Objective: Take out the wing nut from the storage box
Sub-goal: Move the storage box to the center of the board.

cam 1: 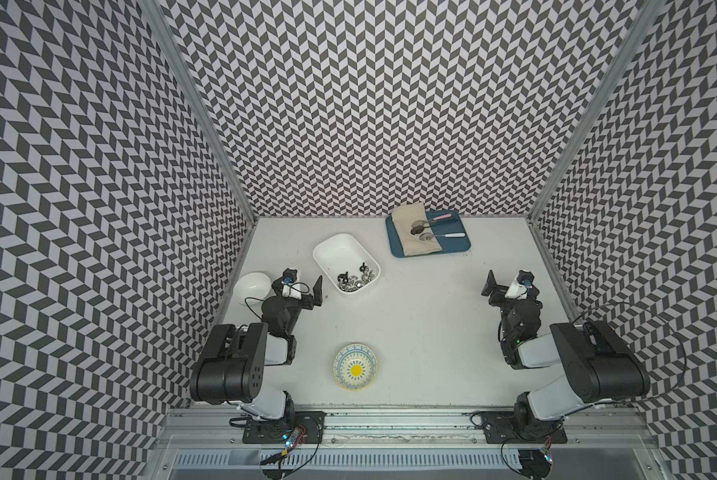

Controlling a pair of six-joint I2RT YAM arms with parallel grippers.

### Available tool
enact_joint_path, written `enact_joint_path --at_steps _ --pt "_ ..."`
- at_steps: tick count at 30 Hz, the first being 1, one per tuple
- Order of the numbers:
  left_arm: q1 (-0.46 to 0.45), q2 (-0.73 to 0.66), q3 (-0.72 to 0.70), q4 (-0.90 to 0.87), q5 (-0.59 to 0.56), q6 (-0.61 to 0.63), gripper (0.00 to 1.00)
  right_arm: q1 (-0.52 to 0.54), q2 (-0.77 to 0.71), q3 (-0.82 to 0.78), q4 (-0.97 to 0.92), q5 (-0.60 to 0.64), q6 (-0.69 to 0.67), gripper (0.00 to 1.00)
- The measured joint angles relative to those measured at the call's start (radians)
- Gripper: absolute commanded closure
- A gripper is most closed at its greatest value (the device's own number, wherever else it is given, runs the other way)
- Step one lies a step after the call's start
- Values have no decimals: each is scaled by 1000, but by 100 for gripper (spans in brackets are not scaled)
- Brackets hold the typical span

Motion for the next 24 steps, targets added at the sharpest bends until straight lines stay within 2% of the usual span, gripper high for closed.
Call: enact_joint_path --at_steps 8,12,16,19,22,24 --pt "0 -6 19 -45 -30 -20 0 0 -7 22 -44 -16 -8 0" --pt "-17 -80 155 -287 -116 -31 0 6 -74 197 -330 -55 -26 0" --pt "-45 -236 260 -489 -230 -54 0 47 -154 404 -597 -122 -16 0" --pt "-57 -275 380 -646 -299 -80 0 134 -173 534 -752 -151 -13 0" --pt "-52 -304 464 -764 -396 -184 0 247 -153 689 -931 -188 -2 0" --pt "-17 -322 494 -826 -413 -256 9 311 -115 801 -1036 -221 16 0"
